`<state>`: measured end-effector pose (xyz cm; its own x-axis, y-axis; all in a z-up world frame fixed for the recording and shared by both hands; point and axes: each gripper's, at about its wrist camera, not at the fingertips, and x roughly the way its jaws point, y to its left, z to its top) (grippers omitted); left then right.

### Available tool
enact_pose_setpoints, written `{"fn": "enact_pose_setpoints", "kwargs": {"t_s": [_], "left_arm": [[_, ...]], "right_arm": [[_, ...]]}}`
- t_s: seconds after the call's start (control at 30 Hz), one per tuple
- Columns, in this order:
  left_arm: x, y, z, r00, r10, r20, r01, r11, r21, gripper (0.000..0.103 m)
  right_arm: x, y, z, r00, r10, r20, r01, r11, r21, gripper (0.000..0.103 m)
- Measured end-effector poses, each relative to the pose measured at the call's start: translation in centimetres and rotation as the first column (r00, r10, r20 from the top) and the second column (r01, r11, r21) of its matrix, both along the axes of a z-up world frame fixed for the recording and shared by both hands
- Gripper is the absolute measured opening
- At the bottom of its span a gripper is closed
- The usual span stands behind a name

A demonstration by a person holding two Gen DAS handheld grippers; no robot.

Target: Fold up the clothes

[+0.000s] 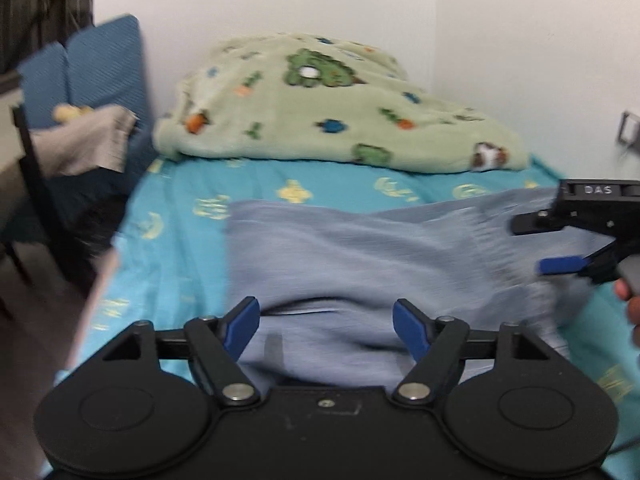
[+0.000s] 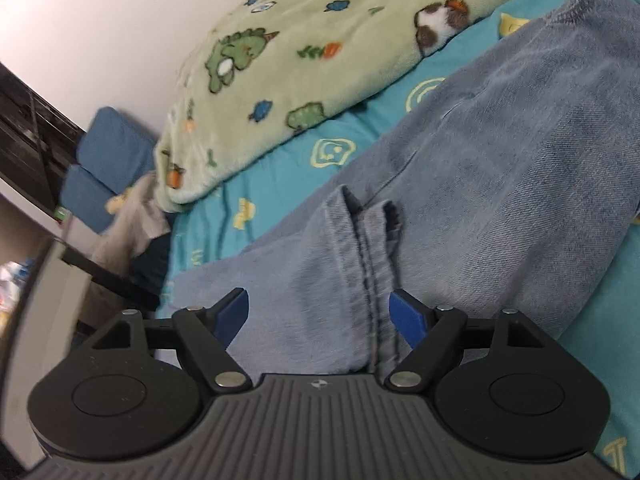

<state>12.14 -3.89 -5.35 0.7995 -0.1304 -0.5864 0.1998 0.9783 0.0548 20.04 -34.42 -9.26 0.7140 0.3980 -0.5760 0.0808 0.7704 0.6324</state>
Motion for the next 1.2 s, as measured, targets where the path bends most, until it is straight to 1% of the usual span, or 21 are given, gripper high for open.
{"fn": "enact_pose_setpoints", "kwargs": {"t_s": [0.07,0.17,0.33,0.43,0.53,0.6,0.63,0.67,0.7,0.77,0.8,0.87,0.97,1.03,1.13,1.2], "left_arm": [[0.2,1.5,-0.5,0.999,0.041,-0.003,-0.041,0.999,-0.013,0.071],[0.9,3.2,-1.3,0.997,0.081,-0.014,-0.082,0.996,-0.048,0.071],[2.7,4.3,-2.6,0.993,0.110,-0.048,-0.114,0.990,-0.089,0.071],[3.5,4.3,-2.9,0.994,0.100,-0.044,-0.104,0.990,-0.093,0.071],[3.9,4.3,-3.3,0.994,0.097,-0.049,-0.102,0.988,-0.114,0.071],[4.0,4.2,-3.4,0.994,0.092,-0.052,-0.098,0.988,-0.122,0.071],[4.0,4.2,-3.5,0.995,0.090,-0.052,-0.095,0.988,-0.123,0.071],[4.1,4.1,-3.5,0.995,0.087,-0.053,-0.093,0.988,-0.123,0.071],[4.1,4.1,-3.6,0.995,0.085,-0.053,-0.091,0.988,-0.124,0.071],[4.1,4.1,-3.5,0.995,0.088,-0.053,-0.095,0.987,-0.132,0.071],[4.1,4.1,-3.4,0.995,0.090,-0.053,-0.097,0.986,-0.136,0.071],[4.1,4.4,-3.4,0.994,0.099,-0.052,-0.105,0.983,-0.150,0.071],[3.8,4.7,-2.8,0.994,0.111,-0.016,-0.112,0.980,-0.166,0.071],[3.7,4.9,-2.4,0.993,0.118,0.008,-0.114,0.977,-0.178,0.071],[3.5,4.7,-2.2,0.995,0.093,0.030,-0.086,0.976,-0.198,0.071],[3.6,4.1,-2.4,0.996,0.077,0.037,-0.069,0.982,-0.176,0.071]], "right_arm": [[0.6,0.3,-0.9,1.000,-0.018,-0.005,0.018,0.998,-0.064,0.080],[1.4,0.2,-2.6,1.000,-0.025,-0.016,0.024,0.996,-0.088,0.080],[2.2,1.2,-3.7,0.998,0.068,-0.012,-0.069,0.997,-0.024,0.083],[2.8,1.8,-4.4,0.994,0.108,-0.021,-0.109,0.990,-0.087,0.080],[2.9,1.8,-4.9,0.995,0.095,-0.014,-0.096,0.992,-0.084,0.079],[3.1,1.9,-4.7,0.997,0.076,-0.017,-0.077,0.991,-0.107,0.066],[3.2,1.8,-4.6,0.998,0.064,-0.018,-0.066,0.990,-0.121,0.048],[3.2,1.6,-4.6,0.999,0.051,-0.015,-0.052,0.992,-0.118,0.033],[3.2,1.3,-4.6,0.999,0.038,-0.013,-0.039,0.993,-0.114,0.028],[3.3,0.8,-4.6,0.999,0.038,-0.010,-0.038,0.996,-0.076,0.025],[3.3,0.9,-4.4,0.999,0.041,-0.006,-0.041,0.996,-0.080,0.024],[3.2,1.2,-3.5,0.999,0.045,0.026,-0.042,0.993,-0.113,0.019],[3.2,1.3,-1.4,0.995,0.036,0.094,-0.022,0.989,-0.143,0.016],[3.7,0.5,0.3,0.990,0.014,0.137,0.006,0.990,-0.142,0.015],[4.6,-0.9,2.6,0.977,-0.012,0.214,0.058,0.976,-0.211,0.015],[5.5,-2.3,3.0,0.975,-0.029,0.219,0.080,0.971,-0.225,0.015]]}}
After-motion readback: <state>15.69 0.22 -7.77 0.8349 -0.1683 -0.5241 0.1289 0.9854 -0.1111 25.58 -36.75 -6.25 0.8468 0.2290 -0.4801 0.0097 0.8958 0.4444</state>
